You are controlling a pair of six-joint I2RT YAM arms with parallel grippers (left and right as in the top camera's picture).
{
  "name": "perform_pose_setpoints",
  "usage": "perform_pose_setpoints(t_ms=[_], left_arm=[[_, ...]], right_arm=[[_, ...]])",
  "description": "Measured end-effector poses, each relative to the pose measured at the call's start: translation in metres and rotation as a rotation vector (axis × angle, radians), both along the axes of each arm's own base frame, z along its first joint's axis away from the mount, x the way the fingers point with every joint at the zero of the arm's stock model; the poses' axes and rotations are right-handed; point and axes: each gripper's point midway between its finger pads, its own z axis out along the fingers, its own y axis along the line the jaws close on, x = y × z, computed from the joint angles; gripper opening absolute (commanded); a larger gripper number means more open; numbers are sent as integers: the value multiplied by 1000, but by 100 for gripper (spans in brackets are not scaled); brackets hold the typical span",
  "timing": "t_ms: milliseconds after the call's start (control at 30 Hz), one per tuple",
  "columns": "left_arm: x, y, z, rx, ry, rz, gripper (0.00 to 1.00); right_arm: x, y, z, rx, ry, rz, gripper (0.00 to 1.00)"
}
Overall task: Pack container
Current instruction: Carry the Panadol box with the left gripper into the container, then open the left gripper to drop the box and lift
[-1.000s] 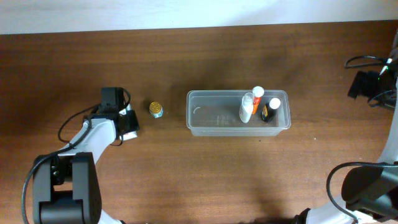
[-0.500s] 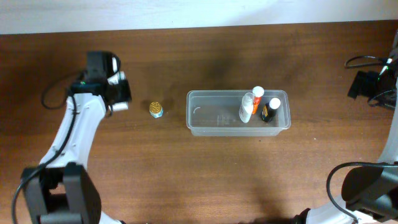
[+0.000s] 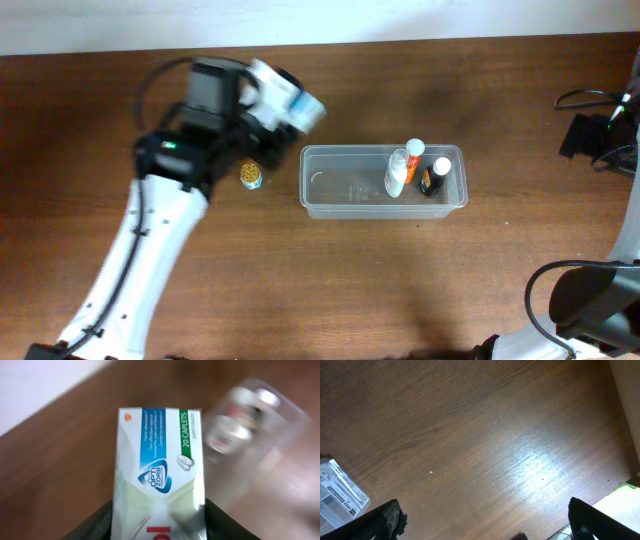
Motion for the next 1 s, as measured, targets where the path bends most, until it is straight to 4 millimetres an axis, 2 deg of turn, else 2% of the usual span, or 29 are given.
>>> perform_pose_setpoints(t_ms=[100,200,300,533,700,867,1000], left_arm=[[-26,-32,-7,39,7,-149,53],[-41,-49,-16,74,20,-243,53],[-49,-61,-34,116,48,-317,53],[-45,-70,-79,196,110,-408,53],[-41,-73,-103,239,130,-464,52],[-39,-74,-118,263,141,-497,52],[-37,-75,-122,268,138,-506,52]], right_arm=[[0,0,0,0,0,-1,98],[0,0,0,0,0,-1,98],[0,0,0,0,0,0,99],[0,0,0,0,0,-1,98],[0,0,0,0,0,0,98],[0,0,0,0,0,0,98],[0,0,0,0,0,0,98]])
